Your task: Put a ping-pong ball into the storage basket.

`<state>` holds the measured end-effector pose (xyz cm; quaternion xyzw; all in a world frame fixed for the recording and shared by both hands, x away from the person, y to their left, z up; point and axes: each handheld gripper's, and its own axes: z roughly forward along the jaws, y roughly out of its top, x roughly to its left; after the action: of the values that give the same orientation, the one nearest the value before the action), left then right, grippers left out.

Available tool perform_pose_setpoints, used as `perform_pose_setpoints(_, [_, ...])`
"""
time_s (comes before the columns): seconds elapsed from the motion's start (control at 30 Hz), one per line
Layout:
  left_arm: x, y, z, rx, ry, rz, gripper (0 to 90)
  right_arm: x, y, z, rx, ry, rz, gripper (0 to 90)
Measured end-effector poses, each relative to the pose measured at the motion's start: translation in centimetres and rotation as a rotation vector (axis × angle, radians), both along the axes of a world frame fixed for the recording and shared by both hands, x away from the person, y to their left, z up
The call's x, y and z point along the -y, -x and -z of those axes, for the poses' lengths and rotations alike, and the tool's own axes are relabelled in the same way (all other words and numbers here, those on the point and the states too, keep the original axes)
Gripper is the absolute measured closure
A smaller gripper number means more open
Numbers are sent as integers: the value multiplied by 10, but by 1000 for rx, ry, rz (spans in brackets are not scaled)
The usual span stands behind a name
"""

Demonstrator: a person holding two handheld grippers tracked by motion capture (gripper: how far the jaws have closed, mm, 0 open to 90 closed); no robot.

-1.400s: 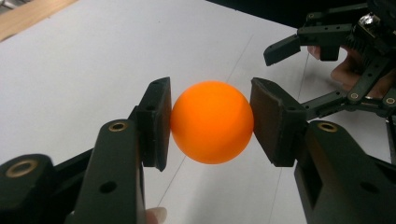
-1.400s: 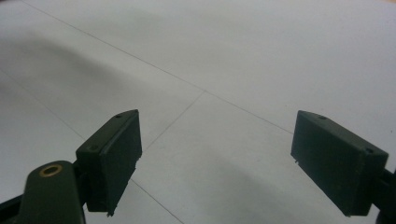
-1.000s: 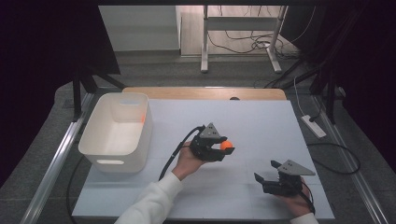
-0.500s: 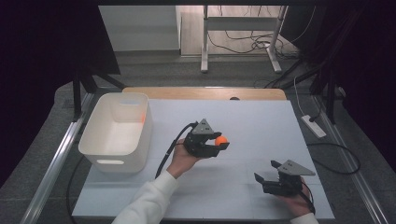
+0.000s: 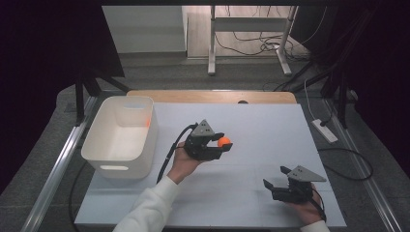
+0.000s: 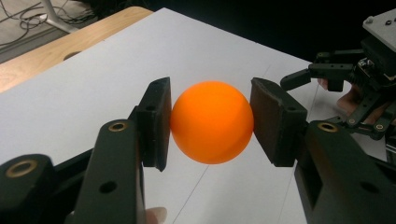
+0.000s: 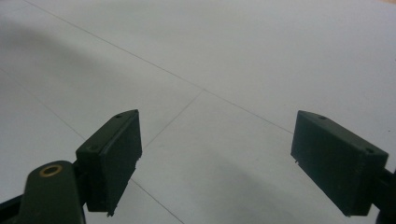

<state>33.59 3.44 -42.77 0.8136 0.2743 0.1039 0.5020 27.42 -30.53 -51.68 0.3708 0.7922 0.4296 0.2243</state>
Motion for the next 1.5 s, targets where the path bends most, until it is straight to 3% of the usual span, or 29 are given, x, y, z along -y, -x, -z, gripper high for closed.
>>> perform_pose_setpoints(0.23, [-5, 0, -5, 3, 27, -15, 507, 1, 0, 1, -1, 3, 1, 163])
perform_pose_setpoints(0.6, [-10, 3, -12, 38, 4, -43, 506, 1, 0, 0, 1, 3, 2, 163])
perform_pose_setpoints(1.33, [-35, 5, -26, 76, 37, -101, 506, 0, 0, 0, -3, 2, 0, 163])
perform_pose_setpoints(1.5, [-41, 7, -29, 90, 27, -118, 506, 0, 0, 1, -3, 5, 0, 163])
